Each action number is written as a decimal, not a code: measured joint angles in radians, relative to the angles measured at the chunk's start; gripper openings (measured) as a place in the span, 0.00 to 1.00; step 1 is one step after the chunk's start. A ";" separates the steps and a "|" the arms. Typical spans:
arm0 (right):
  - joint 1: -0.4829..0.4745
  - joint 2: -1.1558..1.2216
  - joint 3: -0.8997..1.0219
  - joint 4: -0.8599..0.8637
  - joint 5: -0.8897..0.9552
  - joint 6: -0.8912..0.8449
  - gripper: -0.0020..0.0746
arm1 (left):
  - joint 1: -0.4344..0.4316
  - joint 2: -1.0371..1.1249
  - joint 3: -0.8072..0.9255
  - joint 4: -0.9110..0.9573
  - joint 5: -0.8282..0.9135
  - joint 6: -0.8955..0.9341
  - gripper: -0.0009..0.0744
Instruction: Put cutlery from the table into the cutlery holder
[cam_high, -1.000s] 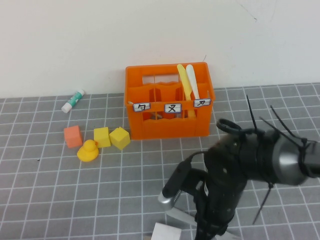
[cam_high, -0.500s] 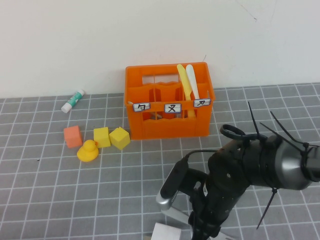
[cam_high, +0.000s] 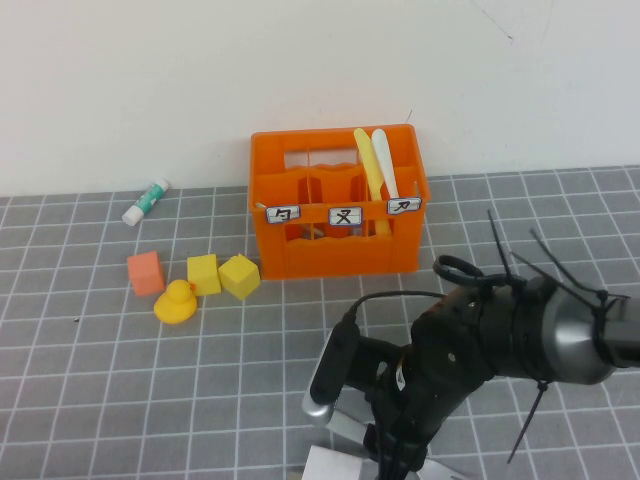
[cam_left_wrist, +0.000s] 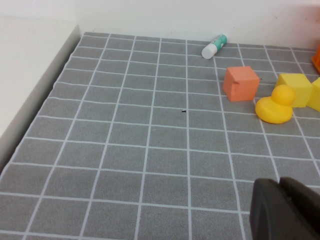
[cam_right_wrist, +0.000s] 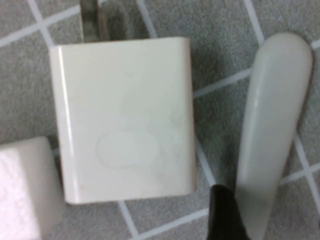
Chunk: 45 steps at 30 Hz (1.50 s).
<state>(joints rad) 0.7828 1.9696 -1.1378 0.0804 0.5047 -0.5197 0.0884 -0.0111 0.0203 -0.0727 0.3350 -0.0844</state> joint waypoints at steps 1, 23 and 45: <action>0.000 0.010 0.000 0.000 -0.002 0.000 0.52 | 0.000 0.000 0.000 0.000 0.000 0.000 0.01; -0.008 -0.306 0.230 0.082 -0.690 0.302 0.21 | 0.000 0.000 0.000 0.000 0.000 0.002 0.01; -0.095 0.042 -0.077 0.195 -1.445 0.429 0.21 | 0.000 0.000 0.000 0.000 0.000 0.000 0.01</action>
<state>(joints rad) 0.6874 2.0114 -1.2149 0.2753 -0.9404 -0.0910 0.0884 -0.0111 0.0203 -0.0727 0.3350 -0.0847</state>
